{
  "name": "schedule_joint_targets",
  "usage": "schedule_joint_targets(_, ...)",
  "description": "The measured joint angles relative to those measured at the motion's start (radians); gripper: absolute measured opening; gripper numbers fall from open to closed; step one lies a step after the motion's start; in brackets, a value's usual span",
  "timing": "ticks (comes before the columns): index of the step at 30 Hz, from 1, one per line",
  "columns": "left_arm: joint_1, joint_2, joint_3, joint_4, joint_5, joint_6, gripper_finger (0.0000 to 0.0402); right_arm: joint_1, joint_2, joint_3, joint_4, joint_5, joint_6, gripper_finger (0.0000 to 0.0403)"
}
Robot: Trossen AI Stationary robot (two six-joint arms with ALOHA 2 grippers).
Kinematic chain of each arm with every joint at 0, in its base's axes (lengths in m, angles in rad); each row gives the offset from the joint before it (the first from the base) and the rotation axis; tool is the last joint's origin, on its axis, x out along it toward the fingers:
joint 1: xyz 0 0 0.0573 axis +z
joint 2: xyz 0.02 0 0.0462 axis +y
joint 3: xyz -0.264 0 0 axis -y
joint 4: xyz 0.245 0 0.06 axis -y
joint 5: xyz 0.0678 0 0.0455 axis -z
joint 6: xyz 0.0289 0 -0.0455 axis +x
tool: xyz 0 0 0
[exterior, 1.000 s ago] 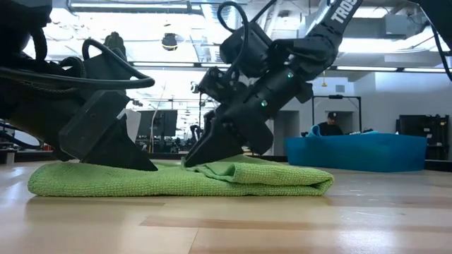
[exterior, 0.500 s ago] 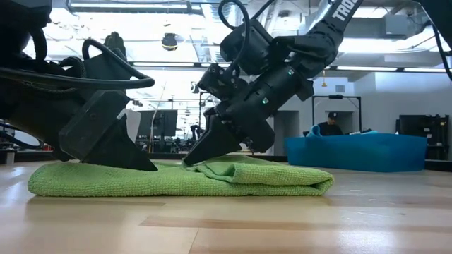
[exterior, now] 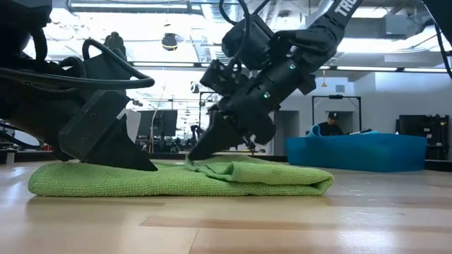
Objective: Fold microfiber towels
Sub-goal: Fold the green microfiber cloth
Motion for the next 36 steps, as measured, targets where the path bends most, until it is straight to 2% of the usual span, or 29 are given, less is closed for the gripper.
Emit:
schedule_joint_targets(4, -0.001, 0.0, 0.0, 0.0, 0.0, 0.0, 0.0006, -0.007, -0.005, 0.003, -0.005, 0.031, 0.007, 0.0023)
schedule_joint_targets(11, -0.002, 0.0, 0.0, 0.0, 0.0, -0.001, 0.0006, -0.006, -0.005, 0.002, -0.006, 0.022, 0.015, 0.0017)
schedule_joint_targets(18, -0.003, 0.0, 0.0, 0.0, 0.0, -0.012, 0.0006, -0.017, -0.005, 0.002, -0.012, 0.056, 0.03, 0.0039)
schedule_joint_targets(27, -0.006, 0.0, 0.0, 0.0, -0.002, -0.016, 0.0006, -0.025, -0.005, 0.002, -0.02, 0.039, 0.049, 0.0033)
schedule_joint_targets(31, -0.006, 0.0, 0.0, 0.0, -0.002, -0.016, 0.0006, -0.025, -0.005, 0.002, -0.02, 0.056, 0.065, 0.0052)
schedule_joint_targets(36, -0.006, 0.0, 0.0, 0.0, -0.002, -0.017, 0.0006, -0.054, -0.018, 0.001, -0.005, 0.051, 0.138, 0.0096)
